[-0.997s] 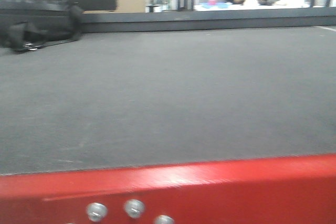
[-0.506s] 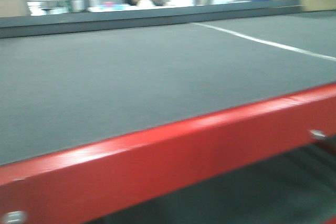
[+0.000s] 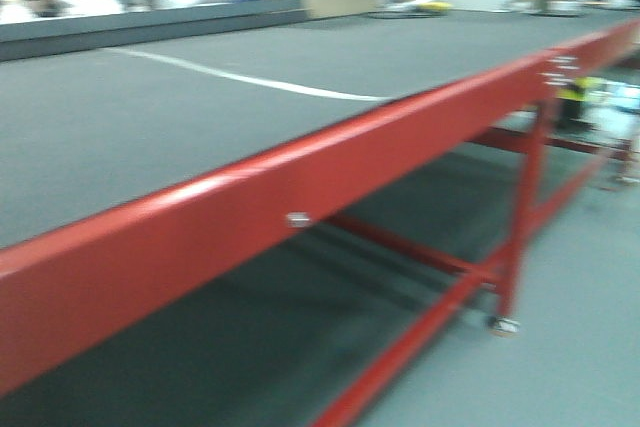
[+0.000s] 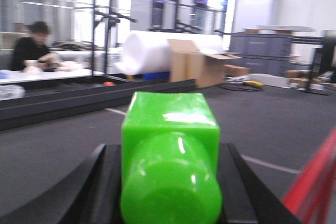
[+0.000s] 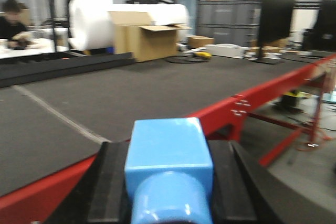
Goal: Grab block from conveyor and place in blue bin
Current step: 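Drive away from the conveyor holding both blocks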
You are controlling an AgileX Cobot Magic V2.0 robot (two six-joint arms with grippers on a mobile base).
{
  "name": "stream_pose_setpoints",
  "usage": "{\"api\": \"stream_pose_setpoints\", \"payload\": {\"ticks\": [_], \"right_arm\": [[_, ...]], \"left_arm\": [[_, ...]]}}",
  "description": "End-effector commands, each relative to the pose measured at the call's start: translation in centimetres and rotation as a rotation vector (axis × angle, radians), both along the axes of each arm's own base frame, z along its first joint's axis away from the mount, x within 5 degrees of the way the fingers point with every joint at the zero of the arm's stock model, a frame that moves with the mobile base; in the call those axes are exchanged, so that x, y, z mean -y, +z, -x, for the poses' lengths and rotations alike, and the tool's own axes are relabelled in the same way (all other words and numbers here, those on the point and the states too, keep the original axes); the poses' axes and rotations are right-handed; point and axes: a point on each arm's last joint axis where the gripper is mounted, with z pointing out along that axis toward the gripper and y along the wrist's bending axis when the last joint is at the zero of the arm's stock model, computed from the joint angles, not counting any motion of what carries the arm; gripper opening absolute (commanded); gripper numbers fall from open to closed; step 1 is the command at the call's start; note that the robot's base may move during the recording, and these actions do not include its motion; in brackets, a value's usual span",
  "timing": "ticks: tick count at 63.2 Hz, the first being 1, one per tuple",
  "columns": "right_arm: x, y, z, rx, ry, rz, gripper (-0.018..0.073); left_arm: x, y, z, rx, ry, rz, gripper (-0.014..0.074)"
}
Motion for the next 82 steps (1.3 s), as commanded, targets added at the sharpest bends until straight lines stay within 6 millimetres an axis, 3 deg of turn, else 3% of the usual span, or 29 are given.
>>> {"api": "stream_pose_setpoints", "payload": {"ticks": [1, 82], "right_arm": [[0.06, 0.43, 0.16, 0.034, -0.006, 0.009, -0.0162], [0.06, 0.43, 0.16, 0.034, -0.006, 0.009, -0.0162]], "left_arm": [[0.02, 0.11, 0.1, 0.016, -0.003, 0.007, -0.0111], [0.02, 0.11, 0.1, 0.016, -0.003, 0.007, -0.0111]]}}
